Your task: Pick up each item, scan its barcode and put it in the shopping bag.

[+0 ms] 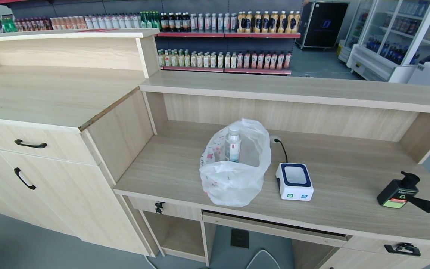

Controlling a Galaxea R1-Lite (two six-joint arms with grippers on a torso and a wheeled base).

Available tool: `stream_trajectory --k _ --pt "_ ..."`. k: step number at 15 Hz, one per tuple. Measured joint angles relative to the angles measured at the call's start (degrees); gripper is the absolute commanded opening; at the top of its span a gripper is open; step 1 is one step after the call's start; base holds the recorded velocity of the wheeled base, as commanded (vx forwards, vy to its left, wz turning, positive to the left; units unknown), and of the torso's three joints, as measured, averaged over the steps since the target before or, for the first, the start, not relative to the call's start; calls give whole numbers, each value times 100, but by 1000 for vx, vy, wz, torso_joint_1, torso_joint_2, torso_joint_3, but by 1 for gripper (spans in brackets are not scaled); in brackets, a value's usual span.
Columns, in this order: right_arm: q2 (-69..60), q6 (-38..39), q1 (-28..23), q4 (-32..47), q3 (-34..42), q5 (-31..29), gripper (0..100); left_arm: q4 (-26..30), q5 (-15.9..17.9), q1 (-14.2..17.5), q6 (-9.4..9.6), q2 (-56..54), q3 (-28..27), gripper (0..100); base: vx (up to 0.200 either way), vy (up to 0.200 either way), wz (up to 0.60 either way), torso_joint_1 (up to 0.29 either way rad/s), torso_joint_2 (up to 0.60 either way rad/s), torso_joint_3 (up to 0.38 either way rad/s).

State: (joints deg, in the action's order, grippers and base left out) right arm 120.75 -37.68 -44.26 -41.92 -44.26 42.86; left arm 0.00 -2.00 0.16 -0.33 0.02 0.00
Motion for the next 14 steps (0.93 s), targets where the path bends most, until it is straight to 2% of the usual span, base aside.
stream_trajectory --k 5,14 --pt "373 -2 157 -63 -265 0 100 0 0 0 1 0 0 100 0 0 0 0 0 0" --pt "937 7 767 -369 -430 0 100 0 1 0 1 0 0 100 0 0 0 0 0 0"
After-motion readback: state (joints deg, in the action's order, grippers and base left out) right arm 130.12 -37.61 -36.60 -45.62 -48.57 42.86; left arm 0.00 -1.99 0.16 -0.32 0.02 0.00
